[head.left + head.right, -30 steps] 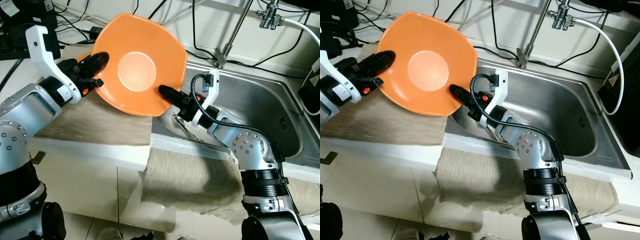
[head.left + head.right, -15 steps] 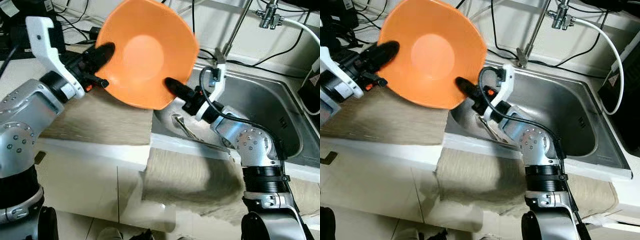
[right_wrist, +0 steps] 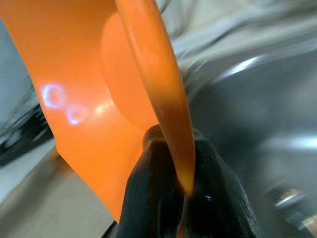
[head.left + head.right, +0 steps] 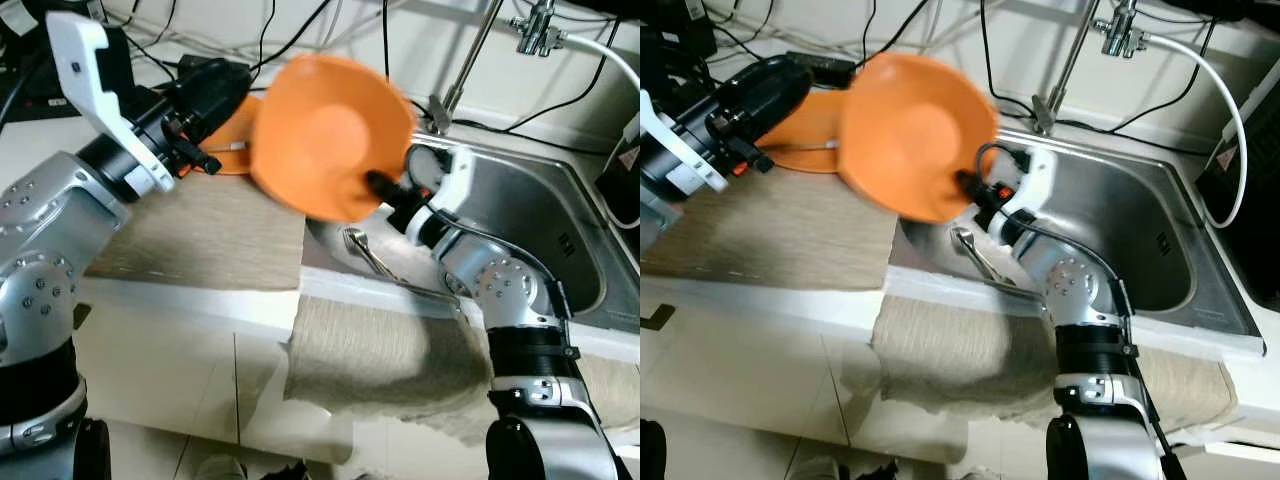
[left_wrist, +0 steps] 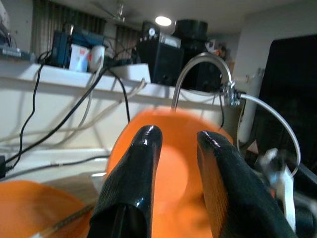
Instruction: Kitchen organization
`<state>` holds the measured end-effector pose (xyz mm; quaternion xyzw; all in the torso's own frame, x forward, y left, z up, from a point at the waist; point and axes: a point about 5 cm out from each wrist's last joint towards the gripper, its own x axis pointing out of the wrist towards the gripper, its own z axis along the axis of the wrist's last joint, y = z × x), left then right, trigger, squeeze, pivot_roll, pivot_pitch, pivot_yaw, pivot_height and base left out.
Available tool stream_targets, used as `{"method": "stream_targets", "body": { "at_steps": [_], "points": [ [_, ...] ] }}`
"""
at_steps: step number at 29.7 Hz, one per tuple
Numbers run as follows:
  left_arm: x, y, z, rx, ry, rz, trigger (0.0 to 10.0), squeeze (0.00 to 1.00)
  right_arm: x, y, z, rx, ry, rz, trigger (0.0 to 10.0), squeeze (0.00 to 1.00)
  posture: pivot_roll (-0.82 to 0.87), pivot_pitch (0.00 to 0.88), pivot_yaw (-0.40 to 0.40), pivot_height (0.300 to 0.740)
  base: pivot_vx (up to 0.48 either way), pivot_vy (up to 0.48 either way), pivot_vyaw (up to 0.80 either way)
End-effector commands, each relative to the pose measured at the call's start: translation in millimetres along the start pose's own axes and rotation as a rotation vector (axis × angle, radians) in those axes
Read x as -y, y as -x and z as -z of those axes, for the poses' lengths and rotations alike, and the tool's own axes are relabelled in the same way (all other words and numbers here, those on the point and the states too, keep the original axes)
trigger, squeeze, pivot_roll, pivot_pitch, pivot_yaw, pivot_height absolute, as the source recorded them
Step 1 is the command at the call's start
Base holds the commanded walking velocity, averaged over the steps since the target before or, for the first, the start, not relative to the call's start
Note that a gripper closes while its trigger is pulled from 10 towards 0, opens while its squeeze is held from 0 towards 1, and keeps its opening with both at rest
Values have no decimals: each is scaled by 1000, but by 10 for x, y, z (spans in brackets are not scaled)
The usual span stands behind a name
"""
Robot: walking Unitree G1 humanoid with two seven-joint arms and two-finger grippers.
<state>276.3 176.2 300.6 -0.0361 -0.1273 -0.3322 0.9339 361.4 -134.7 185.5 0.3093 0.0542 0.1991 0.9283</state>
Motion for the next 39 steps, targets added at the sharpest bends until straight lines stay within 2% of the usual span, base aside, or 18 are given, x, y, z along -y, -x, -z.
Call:
{"method": "stream_targets", "body": {
  "at_steps": [1,2,5,6,7,8,10,11,13,15,16,20,26,28,29,30,36,39],
  "points": [
    [18,-17,90,-49,-31,4,10000,0,153,35,-330,135,86,104,0,0,32,0,-112,740,0,0,0],
    [18,-17,90,-49,-31,4,10000,0,153,35,-330,135,86,104,0,0,32,0,-112,740,0,0,0],
    [94,-49,271,-135,-123,30,10000,0,320,53,-481,115,349,213,0,0,26,0,-111,740,0,0,0],
    [94,-49,271,-135,-123,30,10000,0,320,53,-481,115,349,213,0,0,26,0,-111,740,0,0,0],
    [280,-144,456,-196,-143,86,10000,0,468,43,-537,22,549,292,10000,0,20,0,-110,740,0,0,0],
    [280,-144,456,-196,-143,86,10000,0,468,43,-537,22,549,292,10000,0,20,0,-110,740,0,0,0],
    [415,-218,589,-243,-163,123,10000,0,568,32,-525,-59,651,330,10000,0,14,0,-107,740,0,0,0],
    [415,-218,589,-243,-163,123,10000,0,568,32,-525,-59,651,330,10000,0,14,0,-107,740,0,0,0],
    [537,-324,769,-313,-174,136,10000,0,691,15,-363,-217,718,327,10000,0,6,0,-101,740,0,0,0],
    [562,-377,852,-352,-161,130,10000,0,739,11,-227,-308,714,304,10000,0,3,0,-99,740,0,0,0],
    [562,-377,852,-352,-161,130,10000,0,739,11,-227,-308,714,304,10000,0,3,0,-99,740,0,0,0],
    [542,-428,973,-410,-214,101,10000,0,788,12,21,-462,727,246,10000,0,0,6,-91,740,0,0,0],
    [493,-409,1034,-474,-247,67,10000,0,787,16,190,-523,621,196,10000,0,7,21,-95,740,0,0,0],
    [478,-356,1089,-525,-265,71,10000,0,808,34,261,-540,583,198,10000,663,10,23,-97,740,0,0,0],
    [478,-356,1089,-525,-265,71,10000,0,808,34,261,-540,583,198,10000,663,10,23,-97,740,0,0,0],
    [478,-346,1099,-533,-269,74,10000,0,822,41,270,-544,590,208,10000,1000,10,23,-97,740,0,0,0],
    [459,-312,1131,-564,-260,53,10000,0,873,63,249,-517,587,252,10000,1000,14,13,-101,740,0,0,0],
    [467,-332,1082,-521,-226,55,10000,0,889,67,199,-505,616,262,10000,1000,13,5,-101,740,0,0,0]
  ]
}}
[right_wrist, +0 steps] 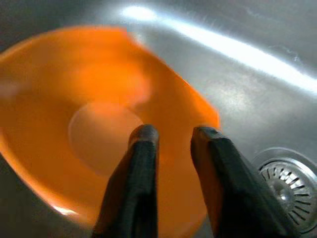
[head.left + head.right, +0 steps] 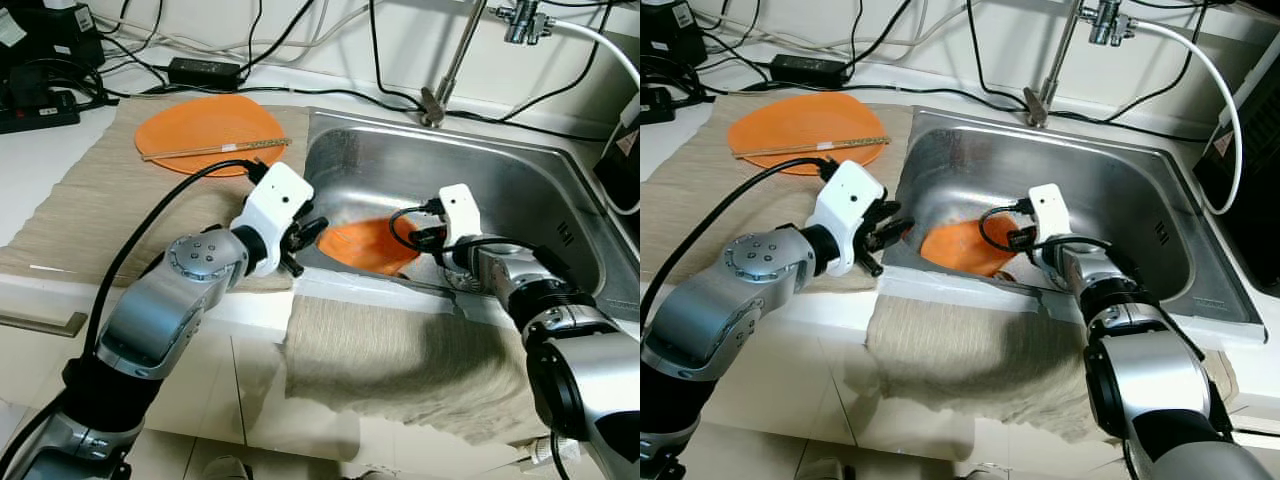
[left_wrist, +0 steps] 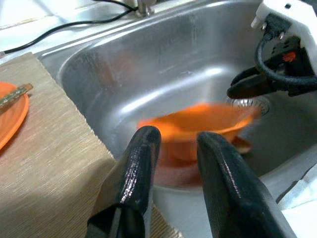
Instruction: Kitchen organization
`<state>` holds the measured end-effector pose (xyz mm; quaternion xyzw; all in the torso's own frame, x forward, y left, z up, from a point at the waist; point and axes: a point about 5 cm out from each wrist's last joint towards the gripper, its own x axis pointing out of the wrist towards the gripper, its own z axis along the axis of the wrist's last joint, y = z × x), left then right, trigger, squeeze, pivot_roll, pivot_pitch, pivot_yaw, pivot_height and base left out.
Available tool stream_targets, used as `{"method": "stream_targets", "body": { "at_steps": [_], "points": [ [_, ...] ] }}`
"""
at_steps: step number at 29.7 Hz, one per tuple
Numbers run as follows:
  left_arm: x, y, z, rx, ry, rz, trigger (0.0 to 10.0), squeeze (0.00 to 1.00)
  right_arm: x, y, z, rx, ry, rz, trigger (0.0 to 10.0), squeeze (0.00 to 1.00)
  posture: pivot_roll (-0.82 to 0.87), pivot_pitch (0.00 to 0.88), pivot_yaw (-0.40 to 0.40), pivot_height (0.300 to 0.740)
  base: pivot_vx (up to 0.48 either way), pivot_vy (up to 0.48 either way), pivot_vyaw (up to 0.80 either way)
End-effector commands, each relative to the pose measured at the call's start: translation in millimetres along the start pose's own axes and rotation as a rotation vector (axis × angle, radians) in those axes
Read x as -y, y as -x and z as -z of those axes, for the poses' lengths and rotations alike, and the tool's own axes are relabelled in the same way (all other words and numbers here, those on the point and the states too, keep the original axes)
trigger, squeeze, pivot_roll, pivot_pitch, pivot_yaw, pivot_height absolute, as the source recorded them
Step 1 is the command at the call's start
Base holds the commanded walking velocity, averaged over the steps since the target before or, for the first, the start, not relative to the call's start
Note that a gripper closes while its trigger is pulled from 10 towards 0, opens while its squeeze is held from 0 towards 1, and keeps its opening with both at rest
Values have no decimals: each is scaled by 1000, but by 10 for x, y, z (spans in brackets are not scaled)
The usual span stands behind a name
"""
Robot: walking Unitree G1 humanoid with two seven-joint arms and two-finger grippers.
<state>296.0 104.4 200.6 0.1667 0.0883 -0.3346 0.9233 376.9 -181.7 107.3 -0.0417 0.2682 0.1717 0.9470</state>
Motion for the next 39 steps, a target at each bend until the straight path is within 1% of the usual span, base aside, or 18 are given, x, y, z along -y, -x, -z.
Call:
{"method": "stream_targets", "body": {
  "at_steps": [1,2,3,4,5,8,9,10,12,14,17,18,21,22,24,25,29,39],
  "points": [
    [5,15,-51,36,17,7,10000,0,111,50,-90,24,18,43,10000,1000,11,0,-101,740,0,0,0],
    [0,24,-97,75,41,13,10000,0,131,63,-133,42,30,48,10000,1000,11,0,-101,740,0,0,0],
    [-31,63,-192,163,86,8,10000,0,167,93,-235,89,37,46,10000,506,10,0,-101,740,0,0,0],
    [-31,63,-192,163,86,8,10000,0,167,93,-235,89,37,46,10000,506,10,0,-101,740,0,0,0],
    [-50,84,-229,198,105,0,10000,0,181,108,-281,111,39,41,10000,0,10,0,-101,740,0,0,0],
    [-118,154,-272,244,115,-31,10000,0,182,149,-452,231,7,8,10000,0,16,0,-108,740,0,0,0],
    [-118,154,-272,244,115,-31,10000,0,182,149,-452,231,7,8,10000,0,16,0,-108,740,0,0,0],
    [-169,205,-292,275,134,-69,10000,1000,165,179,-560,325,-24,-17,10000,0,17,0,-109,740,0,0,0],
    [-195,231,-287,272,125,-98,10000,1000,158,200,-615,382,-33,-16,10000,0,18,0,-109,740,0,0,0],
    [-265,292,-222,239,62,-187,10000,1000,94,253,-684,499,-30,-13,10000,0,20,0,-105,740,0,0,0],
    [-358,369,-131,245,104,-306,10000,1000,-36,342,-662,600,-13,12,10000,0,20,0,-97,740,0,0,0],
    [-358,369,-131,245,104,-306,10000,1000,-36,342,-662,600,-13,12,10000,0,20,0,-97,740,0,0,0],
    [-449,471,4,231,162,-434,10000,1000,-260,533,-597,721,-78,2,10000,0,7,0,-77,740,0,0,0],
    [-469,494,19,230,166,-462,10000,0,-320,573,-594,735,-80,-3,10000,0,7,0,-77,740,0,0,0],
    [-486,525,28,242,178,-485,10000,0,-393,624,-604,760,-89,-6,10000,0,3,0,-72,740,0,0,0],
    [-516,566,27,271,175,-518,10000,0,-496,694,-621,788,-118,-18,10000,0,-4,0,-69,740,0,0,0],
    [-525,562,35,275,100,-542,10000,0,-629,740,-572,801,-128,-38,10000,0,-7,0,-68,740,0,0,0],
    [-516,515,5,286,100,-547,10000,0,-737,753,-455,728,-91,-30,10000,0,-8,0,-73,740,0,0,0]
  ]
}}
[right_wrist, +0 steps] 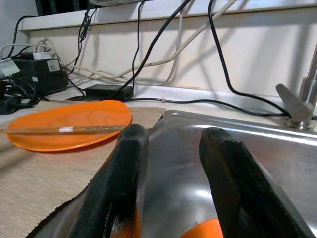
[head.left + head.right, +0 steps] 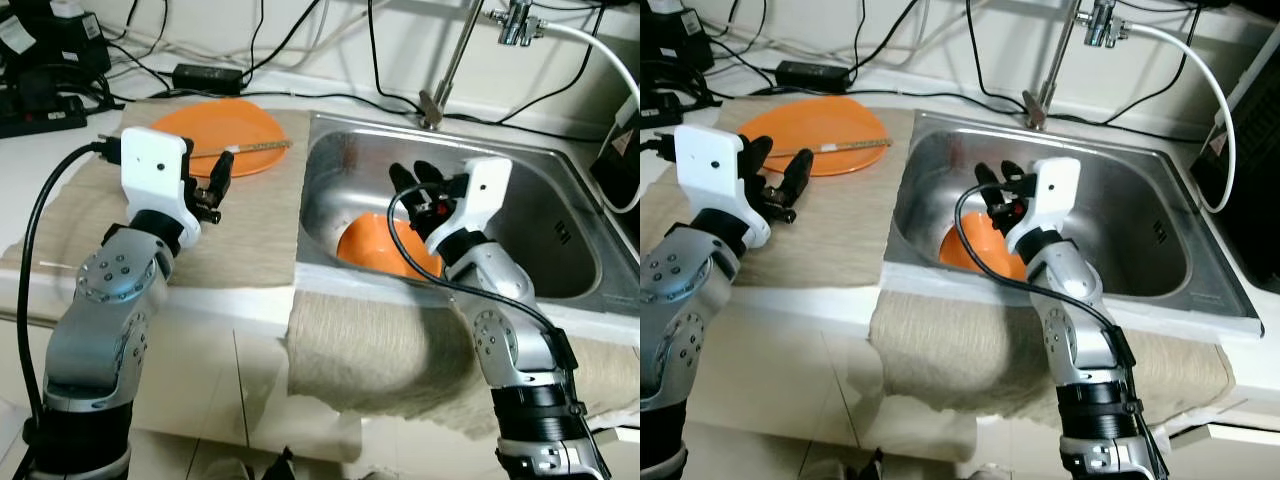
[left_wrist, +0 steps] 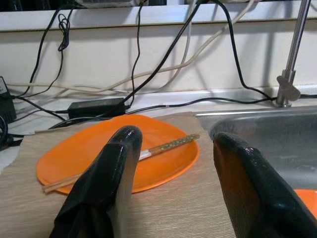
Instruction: Kitchen organization
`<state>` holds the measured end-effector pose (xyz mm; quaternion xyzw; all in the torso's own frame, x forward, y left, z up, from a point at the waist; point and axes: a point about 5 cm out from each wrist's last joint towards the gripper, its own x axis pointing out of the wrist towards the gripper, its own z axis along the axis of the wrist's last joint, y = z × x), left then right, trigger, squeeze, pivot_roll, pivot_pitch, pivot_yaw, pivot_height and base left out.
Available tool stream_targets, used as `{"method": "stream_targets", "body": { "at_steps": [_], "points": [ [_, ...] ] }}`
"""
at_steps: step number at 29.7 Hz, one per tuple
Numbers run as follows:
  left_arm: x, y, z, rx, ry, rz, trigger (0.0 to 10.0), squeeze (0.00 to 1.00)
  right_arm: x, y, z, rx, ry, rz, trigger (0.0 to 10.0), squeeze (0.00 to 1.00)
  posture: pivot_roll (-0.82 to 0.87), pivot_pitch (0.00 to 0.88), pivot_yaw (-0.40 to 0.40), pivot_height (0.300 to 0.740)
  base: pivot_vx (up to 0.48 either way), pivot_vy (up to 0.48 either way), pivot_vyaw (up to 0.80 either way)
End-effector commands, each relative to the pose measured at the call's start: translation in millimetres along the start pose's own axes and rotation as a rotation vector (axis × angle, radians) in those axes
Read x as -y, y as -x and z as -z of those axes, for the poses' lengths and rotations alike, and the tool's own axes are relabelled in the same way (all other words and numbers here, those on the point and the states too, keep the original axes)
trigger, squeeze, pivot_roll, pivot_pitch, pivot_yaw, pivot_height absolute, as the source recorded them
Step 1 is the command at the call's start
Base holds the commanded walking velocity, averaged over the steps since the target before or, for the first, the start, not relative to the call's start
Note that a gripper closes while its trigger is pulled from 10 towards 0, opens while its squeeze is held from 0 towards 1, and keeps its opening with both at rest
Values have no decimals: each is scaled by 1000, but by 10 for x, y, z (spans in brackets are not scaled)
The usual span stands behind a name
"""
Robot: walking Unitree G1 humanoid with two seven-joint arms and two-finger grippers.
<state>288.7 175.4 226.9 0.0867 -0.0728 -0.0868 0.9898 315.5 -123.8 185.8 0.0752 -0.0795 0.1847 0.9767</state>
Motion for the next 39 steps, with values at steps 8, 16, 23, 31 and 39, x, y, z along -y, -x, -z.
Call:
{"method": "stream_targets", "body": {
  "at_steps": [8,16,23,31,39],
  "points": [
    [-26,-67,183,-119,-25,-32,10000,0,-12,54,49,-75,50,-13,10000,0,-8,0,-84,740,0,0,0],
    [-362,-524,152,-163,-305,15,10000,0,-74,20,45,-116,96,-112,10000,0,-18,0,-89,740,0,0,0],
    [-509,-808,151,-218,-485,84,10000,0,-96,82,36,-150,161,-211,10000,0,-52,0,-60,740,0,0,0],
    [-659,-1019,156,-286,-727,117,10000,0,-102,233,-44,-184,235,-366,10000,0,-97,0,-34,740,0,0,0],
    [-606,-1081,139,-296,-814,278,10000,0,-82,309,-72,-203,249,-400,10000,0,-109,0,-31,740,0,0,0]
  ]
}}
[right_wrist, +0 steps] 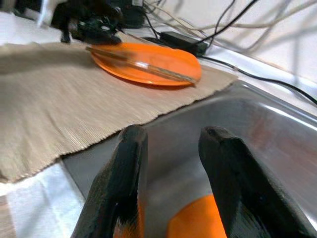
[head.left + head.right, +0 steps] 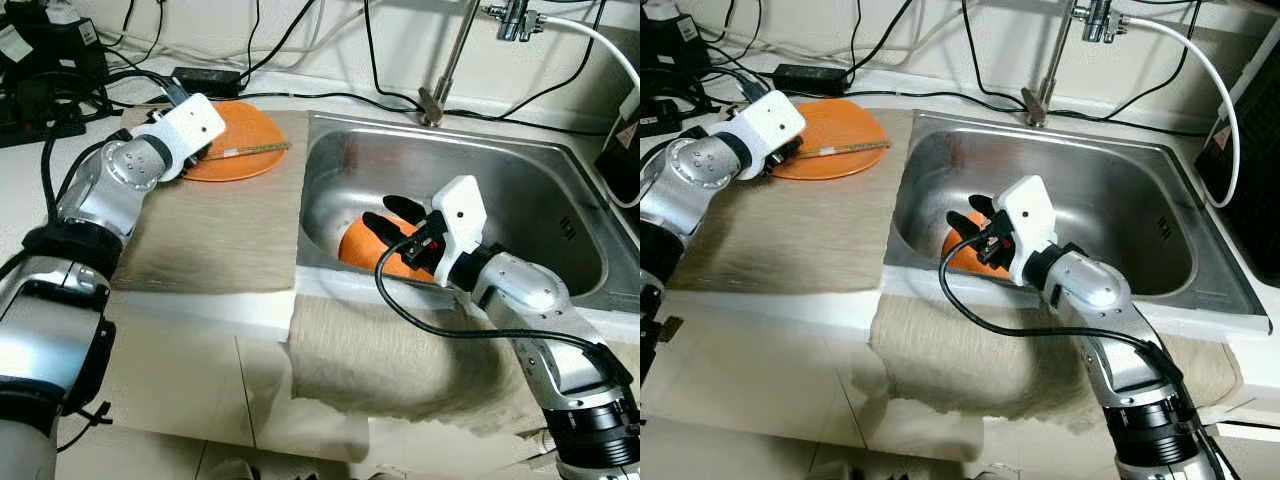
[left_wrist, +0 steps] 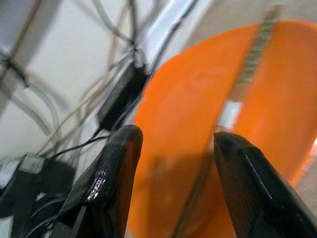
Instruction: Kitchen organization
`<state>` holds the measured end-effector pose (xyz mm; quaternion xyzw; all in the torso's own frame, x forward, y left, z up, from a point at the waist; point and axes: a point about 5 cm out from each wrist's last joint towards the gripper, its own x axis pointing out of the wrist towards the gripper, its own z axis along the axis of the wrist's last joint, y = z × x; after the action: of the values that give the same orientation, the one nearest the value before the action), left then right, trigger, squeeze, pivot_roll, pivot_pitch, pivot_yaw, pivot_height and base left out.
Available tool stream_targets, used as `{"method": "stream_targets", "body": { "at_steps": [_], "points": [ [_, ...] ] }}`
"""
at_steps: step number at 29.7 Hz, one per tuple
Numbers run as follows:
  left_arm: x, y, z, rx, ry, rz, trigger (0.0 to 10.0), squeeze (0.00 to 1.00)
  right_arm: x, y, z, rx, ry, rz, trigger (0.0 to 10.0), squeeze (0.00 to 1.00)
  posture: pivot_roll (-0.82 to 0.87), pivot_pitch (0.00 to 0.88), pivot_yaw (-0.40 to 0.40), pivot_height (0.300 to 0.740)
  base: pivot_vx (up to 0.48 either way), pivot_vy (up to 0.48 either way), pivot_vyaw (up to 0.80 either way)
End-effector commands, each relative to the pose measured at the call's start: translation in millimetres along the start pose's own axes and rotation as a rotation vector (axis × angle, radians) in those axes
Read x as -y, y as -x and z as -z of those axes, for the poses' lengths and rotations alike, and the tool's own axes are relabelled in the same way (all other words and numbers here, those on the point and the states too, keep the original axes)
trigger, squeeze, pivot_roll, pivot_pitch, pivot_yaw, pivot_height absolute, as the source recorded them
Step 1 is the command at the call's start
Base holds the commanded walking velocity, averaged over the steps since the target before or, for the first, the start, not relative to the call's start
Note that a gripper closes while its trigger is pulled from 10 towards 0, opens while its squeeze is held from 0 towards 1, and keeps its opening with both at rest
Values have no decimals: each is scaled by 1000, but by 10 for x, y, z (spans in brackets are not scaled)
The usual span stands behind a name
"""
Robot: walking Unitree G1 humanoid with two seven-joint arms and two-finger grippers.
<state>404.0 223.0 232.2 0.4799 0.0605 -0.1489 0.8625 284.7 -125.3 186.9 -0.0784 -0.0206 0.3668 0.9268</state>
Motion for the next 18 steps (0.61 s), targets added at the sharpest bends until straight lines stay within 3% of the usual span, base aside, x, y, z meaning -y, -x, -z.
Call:
{"method": "stream_targets", "body": {
  "at_steps": [1,9,18],
  "points": [
    [-20,-16,-106,38,-34,44,10000,0,18,34,-8,-11,3,-7,10000,0,-108,0,-32,740,0,0,0],
    [52,-42,-163,90,-54,143,10000,0,22,41,2,-24,8,-28,10000,0,-102,0,-38,740,0,0,0],
    [186,-80,-108,58,-94,170,10000,0,-4,36,-14,-21,10,-58,10000,0,-108,0,-33,740,0,0,0]
  ]
}}
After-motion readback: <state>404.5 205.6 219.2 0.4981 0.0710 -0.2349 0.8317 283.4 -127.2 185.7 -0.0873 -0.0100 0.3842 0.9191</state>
